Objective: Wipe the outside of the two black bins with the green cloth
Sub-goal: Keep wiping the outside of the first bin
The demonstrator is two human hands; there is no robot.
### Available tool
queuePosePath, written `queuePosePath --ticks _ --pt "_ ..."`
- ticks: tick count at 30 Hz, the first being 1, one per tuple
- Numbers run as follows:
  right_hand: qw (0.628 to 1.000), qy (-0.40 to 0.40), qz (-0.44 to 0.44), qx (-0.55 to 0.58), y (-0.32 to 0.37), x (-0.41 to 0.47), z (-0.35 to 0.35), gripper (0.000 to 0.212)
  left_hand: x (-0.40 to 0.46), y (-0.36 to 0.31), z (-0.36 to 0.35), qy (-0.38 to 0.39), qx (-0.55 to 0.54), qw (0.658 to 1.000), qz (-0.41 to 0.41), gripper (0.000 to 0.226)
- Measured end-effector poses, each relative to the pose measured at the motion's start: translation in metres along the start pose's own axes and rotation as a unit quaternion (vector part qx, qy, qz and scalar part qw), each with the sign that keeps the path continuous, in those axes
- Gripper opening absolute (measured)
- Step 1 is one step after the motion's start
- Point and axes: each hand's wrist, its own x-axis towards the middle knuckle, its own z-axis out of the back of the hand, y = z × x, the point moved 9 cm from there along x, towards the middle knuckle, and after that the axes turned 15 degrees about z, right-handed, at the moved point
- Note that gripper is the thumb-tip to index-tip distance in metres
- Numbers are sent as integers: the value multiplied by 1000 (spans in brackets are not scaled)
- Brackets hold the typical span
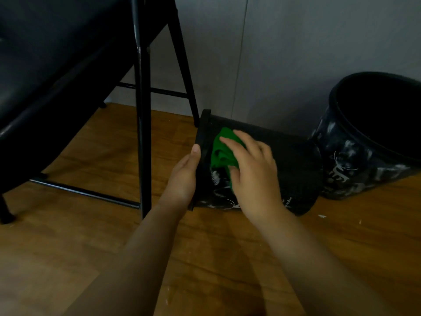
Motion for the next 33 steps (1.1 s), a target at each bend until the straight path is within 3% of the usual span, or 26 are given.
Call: queuePosePath --ticks 2,8,15,20,25,30,33 --pt "1000 -13 -19 -5 3 1 -1 58 1 0 -2 12 -1 1000 5 49" --pt "996 51 77 1 25 -16 -18 60 3 -2 -3 18 0 1000 18 52" --pt "998 28 45 18 18 -11 -16 59 -10 4 7 -19 52 997 -59 46" --pt "996 29 77 -20 17 -14 -13 62 -15 7 3 -18 34 996 -81 40" --pt "999 -33 -22 -18 2 -14 2 59 -11 4 -6 -22 5 998 -60 39" --pt "993 39 102 -31 22 -22 -15 61 -11 4 -1 -27 -8 998 -53 41" --pt "998 5 49 -41 2 -25 -2 60 -11 3 -3 -11 1 998 -54 40"
